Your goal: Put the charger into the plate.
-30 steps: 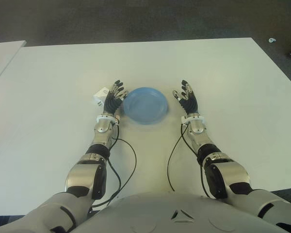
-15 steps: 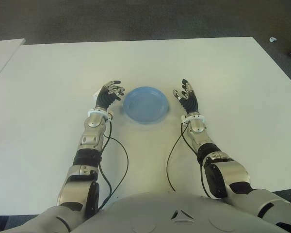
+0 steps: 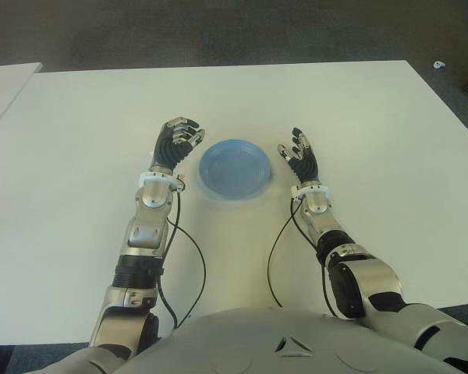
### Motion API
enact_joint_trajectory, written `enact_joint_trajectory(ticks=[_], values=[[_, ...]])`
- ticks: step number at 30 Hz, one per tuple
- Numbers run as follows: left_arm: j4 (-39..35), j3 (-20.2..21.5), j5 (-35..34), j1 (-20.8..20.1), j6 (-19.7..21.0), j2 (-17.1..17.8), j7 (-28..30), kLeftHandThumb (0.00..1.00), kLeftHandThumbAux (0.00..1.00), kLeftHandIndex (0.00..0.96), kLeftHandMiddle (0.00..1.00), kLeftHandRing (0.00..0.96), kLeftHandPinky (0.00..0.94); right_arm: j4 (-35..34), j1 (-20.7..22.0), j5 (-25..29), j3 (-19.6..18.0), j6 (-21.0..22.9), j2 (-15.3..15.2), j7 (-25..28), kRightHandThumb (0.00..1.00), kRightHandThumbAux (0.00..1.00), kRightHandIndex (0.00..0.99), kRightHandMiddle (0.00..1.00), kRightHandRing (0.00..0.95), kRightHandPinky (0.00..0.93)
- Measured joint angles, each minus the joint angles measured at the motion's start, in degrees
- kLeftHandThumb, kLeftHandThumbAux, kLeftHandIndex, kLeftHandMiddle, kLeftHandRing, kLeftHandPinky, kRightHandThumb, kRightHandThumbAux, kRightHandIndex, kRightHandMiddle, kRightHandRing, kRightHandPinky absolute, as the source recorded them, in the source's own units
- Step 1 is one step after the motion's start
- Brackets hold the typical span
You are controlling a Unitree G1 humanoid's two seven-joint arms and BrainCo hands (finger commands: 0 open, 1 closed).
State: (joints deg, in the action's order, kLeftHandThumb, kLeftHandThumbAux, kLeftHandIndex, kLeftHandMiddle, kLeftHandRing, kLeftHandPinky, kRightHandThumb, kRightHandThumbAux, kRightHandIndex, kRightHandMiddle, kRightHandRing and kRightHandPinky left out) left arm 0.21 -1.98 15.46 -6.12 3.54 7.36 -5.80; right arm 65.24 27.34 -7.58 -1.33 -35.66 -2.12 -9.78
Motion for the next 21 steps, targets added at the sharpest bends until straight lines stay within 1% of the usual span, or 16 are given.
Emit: enact_joint_trajectory(ticks=[1,3,4,8,9,10,11,12,15,17,19,21], values=[[0.4,-0.6,1.4,0.1,-0.9,0.3,-1.3,0.706,0.704,0.417,0.483,0.505,0.503,0.0,0.0,0.0,0.0,0.0,0.0,0.0,0.113,0.629,0.034,0.040,0.030,0.057],[3.1,-2.2,5.6,-0.5,-4.1,1.4,-4.7,0.705,0.704,0.415,0.461,0.480,0.476,0.1,0.0,0.0,-0.1,0.0,-0.1,0.0,0.114,0.629,0.034,0.040,0.031,0.058],[4.6,-2.8,7.3,-0.9,-5.5,2.0,-6.2,0.704,0.705,0.413,0.434,0.449,0.440,0.1,0.0,0.0,-0.1,0.0,-0.1,0.0,0.116,0.630,0.035,0.041,0.032,0.060],[13.4,-3.9,10.4,-4.5,-10.7,4.1,-11.3,0.702,0.706,0.409,0.360,0.368,0.354,-0.1,0.2,0.0,-0.2,-0.1,-0.1,0.0,0.119,0.635,0.035,0.044,0.034,0.063],[15.5,-4.1,10.8,-5.4,-11.7,4.5,-12.3,0.666,0.669,0.324,0.294,0.300,0.292,-0.2,0.2,0.0,-0.2,-0.1,-0.1,0.0,0.121,0.638,0.035,0.045,0.035,0.064],[17.8,-4.3,11.3,-6.5,-12.7,5.0,-13.5,0.642,0.646,0.269,0.251,0.256,0.252,-0.4,0.4,0.0,-0.1,-0.3,-0.1,0.0,0.123,0.640,0.035,0.046,0.036,0.064],[20.2,-4.8,11.8,-7.7,-13.5,5.6,-14.8,0.633,0.638,0.250,0.236,0.241,0.238,-0.6,0.5,0.0,-0.1,-0.5,-0.1,0.0,0.123,0.640,0.035,0.046,0.036,0.064],[22.6,-5.3,12.4,-9.0,-14.4,6.3,-16.2,0.620,0.614,0.205,0.195,0.199,0.192,-0.6,0.5,0.0,-0.1,-0.6,-0.1,0.0,0.125,0.642,0.036,0.048,0.037,0.068],[29.7,-7.2,15.0,-12.5,-16.5,8.2,-20.6,0.596,0.567,0.131,0.122,0.124,0.107,-0.7,0.5,0.0,-0.1,-0.8,-0.1,0.0,0.130,0.645,0.037,0.051,0.041,0.074],[34.3,-8.8,17.3,-15.0,-17.7,9.4,-24.0,0.587,0.551,0.108,0.098,0.099,0.078,-0.6,0.5,0.0,-0.1,-0.9,-0.1,0.0,0.132,0.646,0.038,0.053,0.043,0.077],[38.9,-10.7,19.8,-17.5,-18.8,10.7,-27.4,0.536,0.480,0.054,0.040,0.040,0.032,-0.6,0.3,0.0,-0.2,-0.9,-0.1,0.0,0.136,0.648,0.041,0.058,0.048,0.083],[43.5,-12.8,22.4,-19.9,-19.0,11.9,-30.7,0.502,0.438,0.028,0.020,0.020,0.016,-0.5,0.1,0.0,-0.2,-0.9,0.0,0.0,0.136,0.647,0.042,0.061,0.051,0.084]])
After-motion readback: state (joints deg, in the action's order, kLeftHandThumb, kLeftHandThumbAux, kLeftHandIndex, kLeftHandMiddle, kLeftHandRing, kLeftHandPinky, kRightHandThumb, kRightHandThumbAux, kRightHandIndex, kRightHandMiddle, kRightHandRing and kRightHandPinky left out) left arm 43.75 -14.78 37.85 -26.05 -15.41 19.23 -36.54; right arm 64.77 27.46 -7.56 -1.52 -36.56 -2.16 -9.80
